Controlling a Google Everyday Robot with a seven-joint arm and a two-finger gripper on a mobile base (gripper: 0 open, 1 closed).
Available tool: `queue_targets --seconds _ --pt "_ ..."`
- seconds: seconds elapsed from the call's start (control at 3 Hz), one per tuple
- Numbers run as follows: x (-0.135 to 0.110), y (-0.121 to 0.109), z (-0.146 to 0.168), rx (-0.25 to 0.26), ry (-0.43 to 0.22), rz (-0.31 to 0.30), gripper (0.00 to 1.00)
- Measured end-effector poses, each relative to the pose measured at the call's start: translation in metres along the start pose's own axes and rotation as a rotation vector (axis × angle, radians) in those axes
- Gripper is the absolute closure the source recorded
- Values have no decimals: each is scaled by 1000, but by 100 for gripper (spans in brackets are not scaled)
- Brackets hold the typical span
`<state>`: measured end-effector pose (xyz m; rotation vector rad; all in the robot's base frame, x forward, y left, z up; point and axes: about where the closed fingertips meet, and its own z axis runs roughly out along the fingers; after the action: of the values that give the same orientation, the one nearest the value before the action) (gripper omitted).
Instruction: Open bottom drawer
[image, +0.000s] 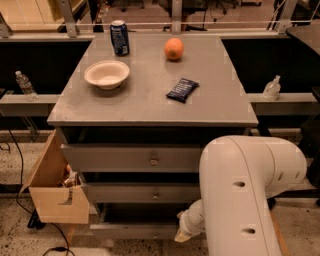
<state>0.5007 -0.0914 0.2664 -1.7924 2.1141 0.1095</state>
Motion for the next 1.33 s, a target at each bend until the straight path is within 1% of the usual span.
queue_targets --seconds 0.33,0.67,1.0,1.33 --pt "1 -4 -4 11 -8 -2 65" --pt "7 -15 -2 52 -10 0 88" --pt "13 -28 6 102 1 -3 100" --pt "15 -41 17 133 16 -12 100"
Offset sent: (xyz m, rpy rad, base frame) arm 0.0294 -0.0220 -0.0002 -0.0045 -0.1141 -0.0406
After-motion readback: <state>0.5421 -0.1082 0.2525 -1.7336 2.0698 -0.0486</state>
